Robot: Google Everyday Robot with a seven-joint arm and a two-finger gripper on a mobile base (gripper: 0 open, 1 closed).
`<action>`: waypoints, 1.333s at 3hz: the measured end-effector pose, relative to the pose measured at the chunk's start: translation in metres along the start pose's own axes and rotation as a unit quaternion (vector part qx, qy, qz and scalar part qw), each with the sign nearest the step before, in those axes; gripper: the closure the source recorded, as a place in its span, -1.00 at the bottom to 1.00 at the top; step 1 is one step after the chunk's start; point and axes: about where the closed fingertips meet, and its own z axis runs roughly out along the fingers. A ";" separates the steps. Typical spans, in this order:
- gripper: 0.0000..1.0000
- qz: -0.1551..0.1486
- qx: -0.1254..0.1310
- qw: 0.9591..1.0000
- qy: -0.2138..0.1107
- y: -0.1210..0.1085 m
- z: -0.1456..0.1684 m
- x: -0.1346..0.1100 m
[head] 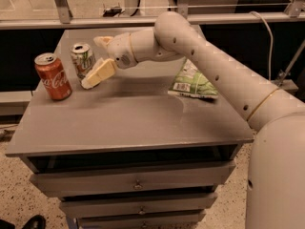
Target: Move 7up can near coke can
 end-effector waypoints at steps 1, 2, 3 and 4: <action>-1.00 0.002 0.018 1.000 -0.006 -0.001 -0.025 -0.006; -1.00 -0.001 0.044 0.999 -0.014 -0.004 -0.057 -0.014; -1.00 -0.018 0.113 0.993 -0.029 -0.024 -0.118 -0.027; -1.00 -0.035 0.178 0.983 -0.042 -0.053 -0.151 -0.036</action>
Offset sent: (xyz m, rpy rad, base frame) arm 0.0029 -0.0945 0.0538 0.0625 -0.0573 -0.1523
